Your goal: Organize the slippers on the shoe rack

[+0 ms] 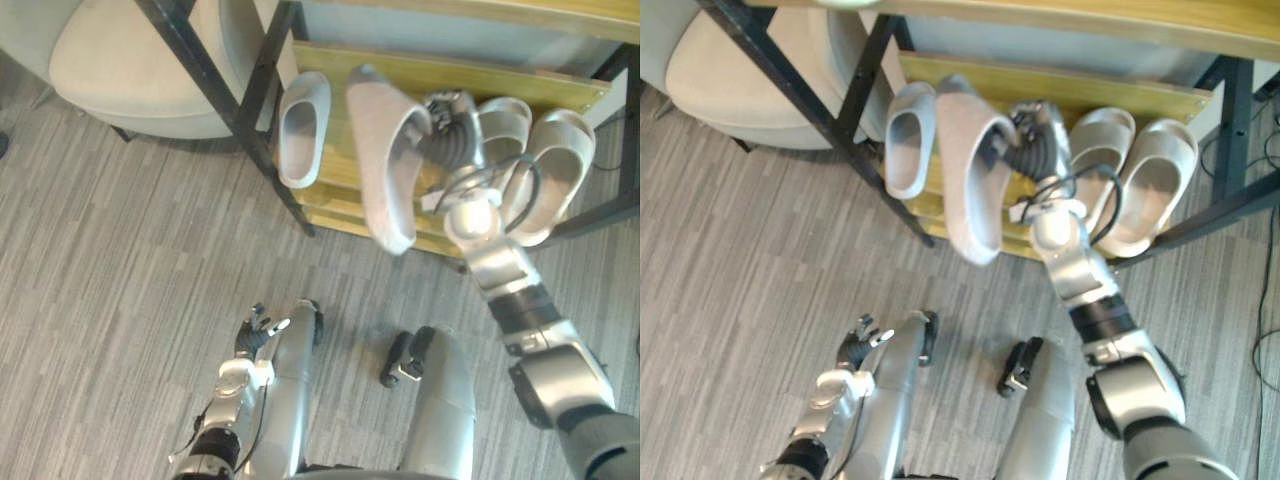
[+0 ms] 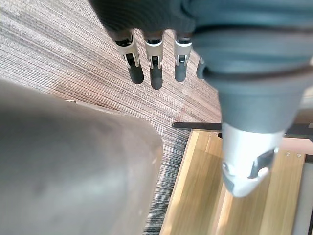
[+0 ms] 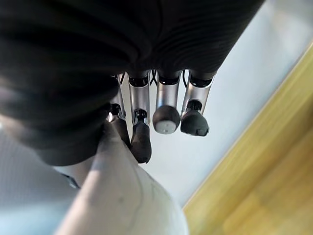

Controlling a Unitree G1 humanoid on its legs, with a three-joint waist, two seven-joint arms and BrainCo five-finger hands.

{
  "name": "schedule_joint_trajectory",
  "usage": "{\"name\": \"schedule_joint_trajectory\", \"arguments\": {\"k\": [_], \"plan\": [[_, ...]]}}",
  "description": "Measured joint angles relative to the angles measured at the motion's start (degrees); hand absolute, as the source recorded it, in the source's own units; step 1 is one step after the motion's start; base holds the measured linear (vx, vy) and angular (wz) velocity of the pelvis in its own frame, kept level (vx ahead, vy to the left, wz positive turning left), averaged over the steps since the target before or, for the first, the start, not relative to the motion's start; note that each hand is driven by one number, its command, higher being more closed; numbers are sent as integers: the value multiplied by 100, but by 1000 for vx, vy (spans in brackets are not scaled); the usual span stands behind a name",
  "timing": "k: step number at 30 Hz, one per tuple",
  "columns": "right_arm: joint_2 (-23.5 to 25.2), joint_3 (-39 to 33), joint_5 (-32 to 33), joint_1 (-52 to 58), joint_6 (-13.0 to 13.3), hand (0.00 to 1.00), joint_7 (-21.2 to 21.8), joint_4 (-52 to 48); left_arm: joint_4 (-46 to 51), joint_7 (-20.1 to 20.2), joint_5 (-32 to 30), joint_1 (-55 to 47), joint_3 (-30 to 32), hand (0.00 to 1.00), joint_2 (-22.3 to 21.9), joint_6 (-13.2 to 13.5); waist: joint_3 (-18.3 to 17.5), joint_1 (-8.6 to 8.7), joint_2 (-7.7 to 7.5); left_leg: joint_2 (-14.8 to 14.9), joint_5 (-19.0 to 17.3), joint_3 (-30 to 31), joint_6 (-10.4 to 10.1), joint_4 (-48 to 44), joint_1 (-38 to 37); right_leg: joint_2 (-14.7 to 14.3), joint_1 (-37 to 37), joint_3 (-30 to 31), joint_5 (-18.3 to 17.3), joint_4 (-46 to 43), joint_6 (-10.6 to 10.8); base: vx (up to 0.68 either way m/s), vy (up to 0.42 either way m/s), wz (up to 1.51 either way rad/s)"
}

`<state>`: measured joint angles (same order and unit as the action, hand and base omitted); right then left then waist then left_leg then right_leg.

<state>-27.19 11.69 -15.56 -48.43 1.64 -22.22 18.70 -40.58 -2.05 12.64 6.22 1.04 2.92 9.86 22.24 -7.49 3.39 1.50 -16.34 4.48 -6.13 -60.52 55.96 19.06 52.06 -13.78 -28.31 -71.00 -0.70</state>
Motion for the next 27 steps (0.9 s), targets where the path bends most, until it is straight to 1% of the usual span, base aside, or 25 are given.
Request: {"name": "schedule_joint_trajectory", "arguments": {"k": [1,4,6,8,11,13,14,17,19,21,22,23,24,25,27], "plan": [[-14,-46,-26,-142,-65,100,-105,179,74,0,0,-28,0,0,-23,5,3,-37,-2,-1,2,7,-4,-10,43,10,40,-13,-7,-22,-11,10,15,5],[-28,-48,-54,-463,-208,100,-180,603,117,0,12,-41,-30,0,-36,67,3,-89,-2,-11,-7,46,-32,-84,105,20,74,-32,-58,-106,32,4,13,6],[-26,-48,-242,-737,-260,100,-321,867,196,0,107,-78,-56,0,-43,100,3,-138,-3,-8,8,101,-58,-84,174,21,110,-94,-76,-108,48,-4,19,7],[-30,-47,-253,-1074,-336,100,-367,1258,280,0,112,-108,-61,0,-68,103,7,-181,-9,-16,24,149,-88,-82,221,28,121,-142,-90,-108,48,-4,28,8],[-32,-30,-265,-1364,-402,100,-376,1526,361,0,112,-145,-64,0,-86,108,6,-209,-9,-38,25,198,-89,-80,287,44,148,-192,-106,-108,49,-1,25,8],[-57,-13,-471,-1714,-440,100,-374,1848,611,0,152,-271,-113,0,-86,133,6,-217,-18,-91,51,254,-126,-78,447,102,274,-254,-108,-151,51,-5,28,15],[-91,13,-475,-1785,-453,100,-371,1933,649,0,204,-285,-155,0,-87,153,6,-233,-19,-111,61,264,-143,-82,486,126,303,-269,-119,-177,51,-2,16,17],[-121,267,-605,-2079,-475,100,-327,2369,737,0,334,-325,-228,0,-83,211,7,-299,-22,-128,101,330,-215,-96,594,145,362,-347,-135,-203,70,3,14,8],[-134,361,-706,-2215,-501,100,-302,2548,835,0,337,-363,-282,0,-84,240,9,-338,-24,-164,113,375,-233,-107,668,184,415,-384,-168,-253,115,-6,15,15],[-169,520,-734,-2318,-513,100,-279,2718,917,0,339,-407,-316,0,-83,275,12,-348,-30,-211,119,445,-244,-142,731,215,435,-428,-223,-311,104,-16,10,19],[-204,564,-805,-2370,-537,100,-260,2772,956,-1,339,-418,-311,0,-72,295,11,-389,-34,-226,123,492,-251,-152,801,219,475,-462,-240,-334,114,-20,5,11],[-219,585,-882,-2414,-543,100,-260,2791,882,-164,311,-353,-254,0,-9,297,28,-400,-63,-241,133,514,-248,-145,842,227,511,-480,-249,-345,101,-37,1,13],[-187,702,-933,-2614,-539,100,-257,2920,201,-574,210,-1,-117,0,155,206,95,-353,-224,-252,194,535,-324,-134,950,244,639,-492,-273,-402,61,-44,-13,11],[-123,711,-935,-2789,-536,100,-257,3037,-395,-772,166,238,-105,0,386,42,194,-274,-388,-259,218,551,-367,-154,1019,264,724,-502,-298,-477,17,-50,-22,12],[-139,665,-957,-2948,-556,100,-260,3237,-1080,-933,100,445,-116,0,553,-226,413,-150,-708,-294,247,667,-423,-243,1194,303,825,-613,-355,-580,-42,-35,-12,17]]}}
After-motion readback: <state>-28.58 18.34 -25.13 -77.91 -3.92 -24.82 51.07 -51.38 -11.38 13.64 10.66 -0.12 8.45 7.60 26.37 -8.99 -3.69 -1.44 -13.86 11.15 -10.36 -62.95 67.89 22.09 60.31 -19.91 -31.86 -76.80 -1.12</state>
